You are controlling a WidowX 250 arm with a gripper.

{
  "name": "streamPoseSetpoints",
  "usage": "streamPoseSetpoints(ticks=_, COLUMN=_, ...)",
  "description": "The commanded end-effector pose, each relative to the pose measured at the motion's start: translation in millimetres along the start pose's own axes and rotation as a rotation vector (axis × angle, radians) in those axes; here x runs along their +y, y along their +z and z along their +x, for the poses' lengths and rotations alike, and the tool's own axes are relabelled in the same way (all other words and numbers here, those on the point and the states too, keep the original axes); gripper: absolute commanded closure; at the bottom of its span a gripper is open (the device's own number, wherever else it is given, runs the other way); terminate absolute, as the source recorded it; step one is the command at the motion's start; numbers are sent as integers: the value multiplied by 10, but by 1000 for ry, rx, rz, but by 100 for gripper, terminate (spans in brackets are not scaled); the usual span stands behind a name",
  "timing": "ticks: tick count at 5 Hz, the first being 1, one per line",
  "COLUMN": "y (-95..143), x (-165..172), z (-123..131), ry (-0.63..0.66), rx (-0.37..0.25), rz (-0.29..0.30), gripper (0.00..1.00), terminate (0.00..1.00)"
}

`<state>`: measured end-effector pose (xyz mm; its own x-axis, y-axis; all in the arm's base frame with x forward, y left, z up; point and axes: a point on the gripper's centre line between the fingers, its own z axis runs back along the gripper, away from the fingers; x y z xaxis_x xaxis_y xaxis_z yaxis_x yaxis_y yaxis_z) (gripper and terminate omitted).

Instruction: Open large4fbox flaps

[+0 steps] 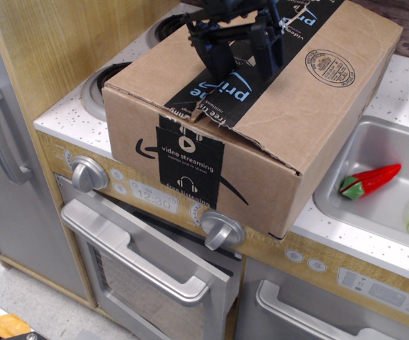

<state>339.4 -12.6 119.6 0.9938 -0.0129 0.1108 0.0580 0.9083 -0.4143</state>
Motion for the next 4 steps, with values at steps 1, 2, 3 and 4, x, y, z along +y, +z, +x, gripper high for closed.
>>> streamPoseSetpoints(ticks=1, y=-24, x=-287, z=45, ry=26, rx=-85, rz=-90, gripper=0, terminate=0)
streamPoseSetpoints(ticks=2, y=40, x=-547, z=100, ry=94, rx=-74, rz=-139, gripper=0, terminate=0)
streamPoseSetpoints(ticks=3, y=176, x=-756, z=156, ry=158, rx=-54, rz=-113, gripper=0, terminate=0)
streamPoseSetpoints(ticks=4, y=424, x=-1065, z=295, ry=266, rx=7, rz=-82, gripper=0, terminate=0)
